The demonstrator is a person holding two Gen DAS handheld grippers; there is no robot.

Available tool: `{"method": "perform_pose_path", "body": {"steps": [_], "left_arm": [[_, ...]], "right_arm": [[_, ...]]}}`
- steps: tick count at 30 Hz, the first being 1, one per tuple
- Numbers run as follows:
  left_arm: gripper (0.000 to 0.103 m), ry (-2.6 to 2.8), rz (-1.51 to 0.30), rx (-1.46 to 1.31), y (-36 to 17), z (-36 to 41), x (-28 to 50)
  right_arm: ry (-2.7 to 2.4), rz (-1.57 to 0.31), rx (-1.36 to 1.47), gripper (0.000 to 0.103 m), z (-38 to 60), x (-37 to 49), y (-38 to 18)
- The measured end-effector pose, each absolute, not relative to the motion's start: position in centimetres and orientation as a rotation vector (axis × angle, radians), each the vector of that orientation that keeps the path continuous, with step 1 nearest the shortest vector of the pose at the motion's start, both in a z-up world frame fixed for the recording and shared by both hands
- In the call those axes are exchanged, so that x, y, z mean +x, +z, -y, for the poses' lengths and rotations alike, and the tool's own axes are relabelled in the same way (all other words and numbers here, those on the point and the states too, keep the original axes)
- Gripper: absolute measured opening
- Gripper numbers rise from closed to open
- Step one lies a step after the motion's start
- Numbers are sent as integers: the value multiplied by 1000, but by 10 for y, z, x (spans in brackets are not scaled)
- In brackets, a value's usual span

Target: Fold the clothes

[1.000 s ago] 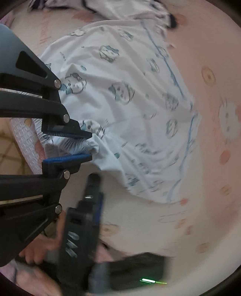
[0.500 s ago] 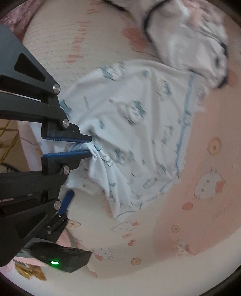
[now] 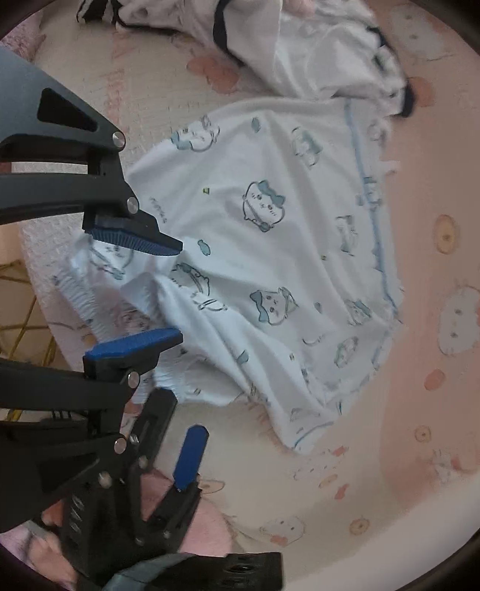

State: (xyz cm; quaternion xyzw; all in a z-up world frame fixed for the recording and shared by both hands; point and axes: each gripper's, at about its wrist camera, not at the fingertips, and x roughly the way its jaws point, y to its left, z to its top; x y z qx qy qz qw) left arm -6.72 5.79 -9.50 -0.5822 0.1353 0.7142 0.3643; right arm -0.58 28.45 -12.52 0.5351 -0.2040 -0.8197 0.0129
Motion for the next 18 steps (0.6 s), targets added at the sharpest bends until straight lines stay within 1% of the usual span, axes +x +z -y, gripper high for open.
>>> {"method": "perform_pose_path", "body": {"steps": [1, 2, 3, 4, 6, 10, 12, 13, 17, 18], "left_arm": [[34, 1833, -366, -1516, -101, -60, -71], [21, 1843, -392, -1522, -105, -61, -73], [20, 1876, -412, -1525, -108, -61, -77], [20, 1910, -432, -1528, -110, -60, -81], [20, 1972, -415, -1535, -111, -53, -88], [20, 1966, -344, -1559, -111, -38, -92], [21, 1902, -295, -1564, -110, -33, -86], [21, 1872, -262, -1557, -110, -30, -81], [22, 1844, -229, -1550, -113, -31, -73], [22, 1836, -221, -1553, -114, -31, -73]], "right_arm": [[-2549, 630, 1704, 69, -283, -13, -135], [-2541, 612, 1745, 69, -284, -14, -142], [-2530, 583, 1798, 68, -286, -13, -150], [-2520, 553, 1846, 67, -288, -11, -158], [-2525, 483, 1856, 66, -286, -5, -156], [-2501, 315, 1961, 67, -281, 5, -156], [-2495, 355, 1977, 67, -286, 8, -155], [-2500, 409, 1954, 67, -290, 9, -152], [-2532, 649, 1726, 67, -298, 3, -134], [-2539, 662, 1701, 67, -298, -1, -134]]}}
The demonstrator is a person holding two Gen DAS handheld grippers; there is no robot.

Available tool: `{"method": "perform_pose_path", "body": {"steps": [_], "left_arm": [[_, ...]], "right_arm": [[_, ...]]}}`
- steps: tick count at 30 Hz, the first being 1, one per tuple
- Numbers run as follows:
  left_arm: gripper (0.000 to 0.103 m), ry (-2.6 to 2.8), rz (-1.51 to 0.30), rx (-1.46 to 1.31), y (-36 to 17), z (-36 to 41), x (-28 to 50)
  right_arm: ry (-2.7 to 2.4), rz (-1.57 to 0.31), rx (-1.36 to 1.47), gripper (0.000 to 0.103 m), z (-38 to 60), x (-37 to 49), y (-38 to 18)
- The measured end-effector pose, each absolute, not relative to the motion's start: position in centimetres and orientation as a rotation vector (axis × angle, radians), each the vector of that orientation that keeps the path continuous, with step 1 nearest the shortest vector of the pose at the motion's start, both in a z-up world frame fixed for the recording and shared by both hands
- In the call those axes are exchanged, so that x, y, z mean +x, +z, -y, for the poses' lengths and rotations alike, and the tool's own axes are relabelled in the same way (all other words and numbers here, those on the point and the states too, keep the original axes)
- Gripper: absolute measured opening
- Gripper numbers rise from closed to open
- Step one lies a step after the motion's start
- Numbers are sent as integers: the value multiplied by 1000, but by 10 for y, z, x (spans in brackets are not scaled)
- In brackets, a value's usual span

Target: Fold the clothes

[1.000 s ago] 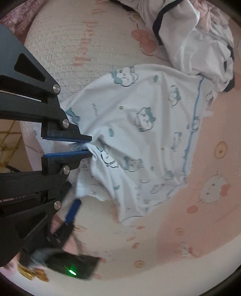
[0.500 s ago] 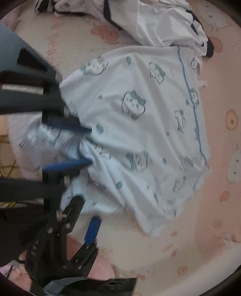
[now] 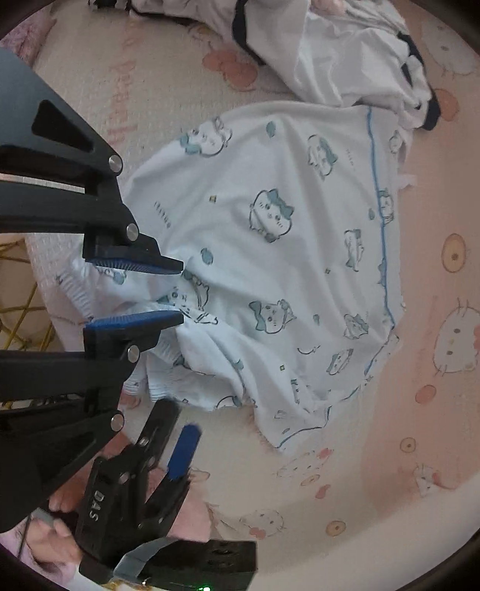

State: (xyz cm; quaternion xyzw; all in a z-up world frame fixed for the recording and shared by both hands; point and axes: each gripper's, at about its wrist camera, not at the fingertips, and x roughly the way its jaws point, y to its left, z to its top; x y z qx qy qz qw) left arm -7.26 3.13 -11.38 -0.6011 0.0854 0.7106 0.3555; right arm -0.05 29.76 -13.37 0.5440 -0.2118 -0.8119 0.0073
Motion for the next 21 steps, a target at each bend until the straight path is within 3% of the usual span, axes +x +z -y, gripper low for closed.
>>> {"method": "perform_pose_path", "body": {"steps": [10, 14, 17, 21], "left_arm": [[22, 1861, -141, -1524, -111, -21, -63], [23, 1874, -95, -1494, -104, -10, -60], [34, 1847, -118, -1450, -102, -13, -54], [39, 1800, -134, -1463, -106, -26, -56]], "right_arm": [[-2482, 623, 1641, 68, -271, -21, -156], [-2459, 486, 1647, 72, -254, -15, -156], [-2446, 482, 1640, 73, -252, -13, -155], [-2429, 579, 1633, 73, -259, -12, -154]]}}
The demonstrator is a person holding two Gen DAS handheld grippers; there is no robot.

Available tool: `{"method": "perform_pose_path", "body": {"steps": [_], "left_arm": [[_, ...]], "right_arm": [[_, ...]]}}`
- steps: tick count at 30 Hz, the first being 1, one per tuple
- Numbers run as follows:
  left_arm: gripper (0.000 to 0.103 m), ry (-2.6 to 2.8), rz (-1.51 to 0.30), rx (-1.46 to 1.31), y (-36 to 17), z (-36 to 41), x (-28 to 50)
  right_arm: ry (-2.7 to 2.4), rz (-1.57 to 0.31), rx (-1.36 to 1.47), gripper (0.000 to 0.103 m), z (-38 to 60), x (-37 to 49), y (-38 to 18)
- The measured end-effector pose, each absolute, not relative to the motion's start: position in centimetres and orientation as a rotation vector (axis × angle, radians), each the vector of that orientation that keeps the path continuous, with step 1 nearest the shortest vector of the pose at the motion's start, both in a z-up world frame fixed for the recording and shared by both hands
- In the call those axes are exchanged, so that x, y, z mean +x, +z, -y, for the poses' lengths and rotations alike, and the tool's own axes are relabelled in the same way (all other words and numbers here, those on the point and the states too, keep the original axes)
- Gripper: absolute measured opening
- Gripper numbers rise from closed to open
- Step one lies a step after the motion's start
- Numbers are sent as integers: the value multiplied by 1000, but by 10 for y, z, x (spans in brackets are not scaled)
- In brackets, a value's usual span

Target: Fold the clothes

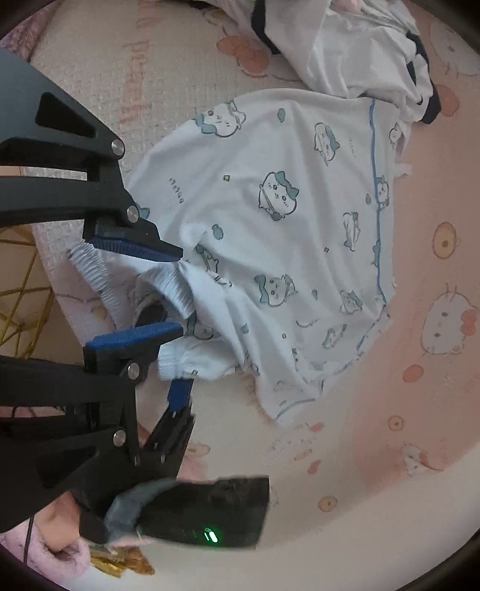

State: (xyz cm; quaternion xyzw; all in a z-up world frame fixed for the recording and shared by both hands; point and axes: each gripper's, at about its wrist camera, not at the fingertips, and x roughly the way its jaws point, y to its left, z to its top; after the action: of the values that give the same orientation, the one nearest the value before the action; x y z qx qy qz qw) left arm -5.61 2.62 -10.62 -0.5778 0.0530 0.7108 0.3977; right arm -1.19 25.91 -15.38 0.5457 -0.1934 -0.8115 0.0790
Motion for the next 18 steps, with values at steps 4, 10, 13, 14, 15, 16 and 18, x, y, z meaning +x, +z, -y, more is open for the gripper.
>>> {"method": "perform_pose_path", "body": {"steps": [4, 10, 13, 14, 15, 16, 18], "left_arm": [[42, 1802, -182, -1458, -103, -36, -61], [39, 1775, -308, -1453, -105, -41, -55], [21, 1839, -377, -1451, -112, -43, -56], [4, 1874, -424, -1423, -113, -45, -54], [5, 1895, -443, -1407, -114, -46, -52], [4, 1915, -462, -1392, -114, -46, -50], [4, 1949, -459, -1362, -110, -43, -47]], "right_arm": [[-2453, 650, 1649, 71, -272, -7, -142], [-2514, 698, 1683, 71, -288, -11, -144], [-2499, 743, 1761, 71, -296, -16, -154], [-2491, 776, 1762, 71, -299, -17, -156], [-2486, 816, 1753, 72, -302, -16, -156], [-2474, 857, 1750, 72, -305, -15, -156], [-2449, 925, 1747, 72, -311, -12, -156]]}}
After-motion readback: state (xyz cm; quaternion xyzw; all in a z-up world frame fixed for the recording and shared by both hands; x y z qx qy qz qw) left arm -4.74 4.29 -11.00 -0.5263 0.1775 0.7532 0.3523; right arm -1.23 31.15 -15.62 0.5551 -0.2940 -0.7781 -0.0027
